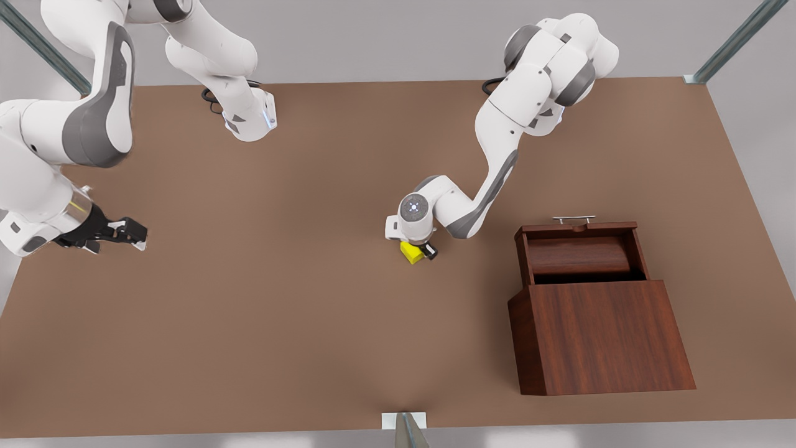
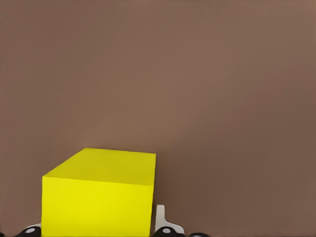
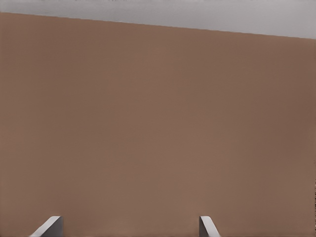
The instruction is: Open the drawer with left arm, place the square in the middle with right arm, and place the square in the drawer with left arm
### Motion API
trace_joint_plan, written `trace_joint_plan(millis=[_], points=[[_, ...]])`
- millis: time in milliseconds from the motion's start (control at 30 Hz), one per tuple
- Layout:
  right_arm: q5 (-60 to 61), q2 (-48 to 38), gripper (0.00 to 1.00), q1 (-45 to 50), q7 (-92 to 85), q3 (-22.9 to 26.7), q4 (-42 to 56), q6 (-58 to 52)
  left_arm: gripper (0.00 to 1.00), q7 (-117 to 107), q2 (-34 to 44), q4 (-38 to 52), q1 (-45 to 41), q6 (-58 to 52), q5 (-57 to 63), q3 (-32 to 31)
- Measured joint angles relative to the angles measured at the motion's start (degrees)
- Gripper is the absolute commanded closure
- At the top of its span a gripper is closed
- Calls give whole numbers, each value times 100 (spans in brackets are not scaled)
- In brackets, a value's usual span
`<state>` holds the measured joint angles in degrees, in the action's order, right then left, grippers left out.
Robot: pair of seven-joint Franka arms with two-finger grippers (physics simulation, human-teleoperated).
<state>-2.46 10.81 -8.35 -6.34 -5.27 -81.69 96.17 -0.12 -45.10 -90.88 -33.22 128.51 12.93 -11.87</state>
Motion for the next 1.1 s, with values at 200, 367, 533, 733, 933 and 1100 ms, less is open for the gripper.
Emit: trace_joint_plan(millis=[200, 367, 533, 733, 933, 1100], points=[[0, 8, 0, 20, -8, 0, 4, 7, 32, -2, 122, 176, 0, -118, 12, -8], [0, 9, 0, 20, 1, 0, 4, 49, 31, -106, 741, 693, 35, -1224, -50, 17], [2, 35, 0, 26, 1, 0, 4, 51, 31, 68, 1817, 774, 102, -2572, -396, 484], [9, 35, 0, 26, 1, 0, 4, 51, 31, 2773, 2353, 731, 91, -3527, -1082, 2233], [9, 53, 0, 26, 1, 0, 4, 59, 31, 4479, 2153, 686, 465, -3539, -1325, 3182], [9, 53, 0, 26, 1, 0, 4, 59, 0, 4595, 1943, 686, 571, -3630, -1389, 3235]])
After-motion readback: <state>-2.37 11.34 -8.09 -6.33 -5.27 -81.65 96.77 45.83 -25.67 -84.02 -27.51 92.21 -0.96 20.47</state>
